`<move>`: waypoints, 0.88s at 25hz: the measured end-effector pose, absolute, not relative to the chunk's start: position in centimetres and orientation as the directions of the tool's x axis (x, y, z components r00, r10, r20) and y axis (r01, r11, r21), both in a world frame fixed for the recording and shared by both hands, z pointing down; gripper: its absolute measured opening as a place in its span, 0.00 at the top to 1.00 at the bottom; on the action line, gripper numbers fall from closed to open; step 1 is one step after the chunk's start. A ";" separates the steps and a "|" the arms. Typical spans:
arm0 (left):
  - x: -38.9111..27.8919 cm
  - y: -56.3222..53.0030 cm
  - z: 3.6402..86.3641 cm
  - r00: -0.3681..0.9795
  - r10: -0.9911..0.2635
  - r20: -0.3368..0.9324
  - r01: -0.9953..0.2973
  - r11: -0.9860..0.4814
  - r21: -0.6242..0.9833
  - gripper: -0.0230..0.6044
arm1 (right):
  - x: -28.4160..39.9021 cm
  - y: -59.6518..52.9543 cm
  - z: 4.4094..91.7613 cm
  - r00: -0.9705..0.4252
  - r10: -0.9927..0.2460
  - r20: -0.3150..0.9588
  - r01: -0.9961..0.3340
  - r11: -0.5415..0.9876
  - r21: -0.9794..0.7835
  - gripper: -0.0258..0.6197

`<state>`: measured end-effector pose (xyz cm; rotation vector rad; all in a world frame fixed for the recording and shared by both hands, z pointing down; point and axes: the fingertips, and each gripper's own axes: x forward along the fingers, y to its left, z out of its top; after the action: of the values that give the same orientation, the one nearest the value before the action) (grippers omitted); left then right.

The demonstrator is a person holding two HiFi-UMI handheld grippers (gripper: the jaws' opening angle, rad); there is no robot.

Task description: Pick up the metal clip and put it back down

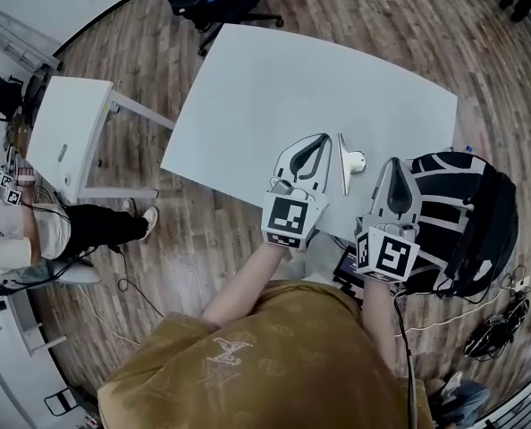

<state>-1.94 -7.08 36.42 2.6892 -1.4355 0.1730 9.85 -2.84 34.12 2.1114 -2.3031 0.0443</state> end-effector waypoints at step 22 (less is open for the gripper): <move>-3.3 -7.2 36.7 0.514 -0.846 0.140 -0.854 -0.521 -0.015 0.95 | 11.0 -3.3 34.5 -0.047 -0.997 0.069 -0.999 0.047 0.002 0.95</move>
<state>-3.34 -7.23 36.70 2.6840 -1.5088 0.2001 10.97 -3.34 34.48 2.1329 -2.2352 0.0715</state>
